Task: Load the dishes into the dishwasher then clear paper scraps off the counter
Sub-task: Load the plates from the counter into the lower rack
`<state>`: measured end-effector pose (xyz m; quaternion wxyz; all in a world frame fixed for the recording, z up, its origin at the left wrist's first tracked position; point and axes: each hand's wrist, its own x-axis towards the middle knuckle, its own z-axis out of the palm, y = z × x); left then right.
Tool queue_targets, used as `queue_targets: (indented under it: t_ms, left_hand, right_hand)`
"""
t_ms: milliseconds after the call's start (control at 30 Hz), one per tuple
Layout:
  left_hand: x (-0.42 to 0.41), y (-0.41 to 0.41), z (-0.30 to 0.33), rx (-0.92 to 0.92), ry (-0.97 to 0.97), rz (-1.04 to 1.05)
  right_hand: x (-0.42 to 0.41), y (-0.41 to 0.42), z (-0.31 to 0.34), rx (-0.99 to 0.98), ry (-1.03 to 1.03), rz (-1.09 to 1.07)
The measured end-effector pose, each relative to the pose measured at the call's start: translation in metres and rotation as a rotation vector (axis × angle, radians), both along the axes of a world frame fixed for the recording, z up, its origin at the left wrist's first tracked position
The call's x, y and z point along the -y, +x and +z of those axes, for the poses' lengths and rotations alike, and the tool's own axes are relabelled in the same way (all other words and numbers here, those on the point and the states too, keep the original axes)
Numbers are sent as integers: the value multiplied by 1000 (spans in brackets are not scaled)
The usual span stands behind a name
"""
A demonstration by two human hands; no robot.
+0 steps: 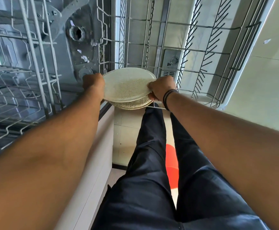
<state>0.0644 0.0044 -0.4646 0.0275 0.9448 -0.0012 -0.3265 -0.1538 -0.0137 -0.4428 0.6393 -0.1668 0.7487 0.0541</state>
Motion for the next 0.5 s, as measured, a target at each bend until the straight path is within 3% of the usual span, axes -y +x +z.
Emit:
queue_targets:
  t_ms: [133, 500]
  left_hand:
    - [1, 0, -7, -28, 27, -15]
    - [20, -12, -25, -95, 107, -123]
  right_hand:
    - [2, 0, 0, -36, -80, -3]
    - [18, -9, -19, 2, 66, -57]
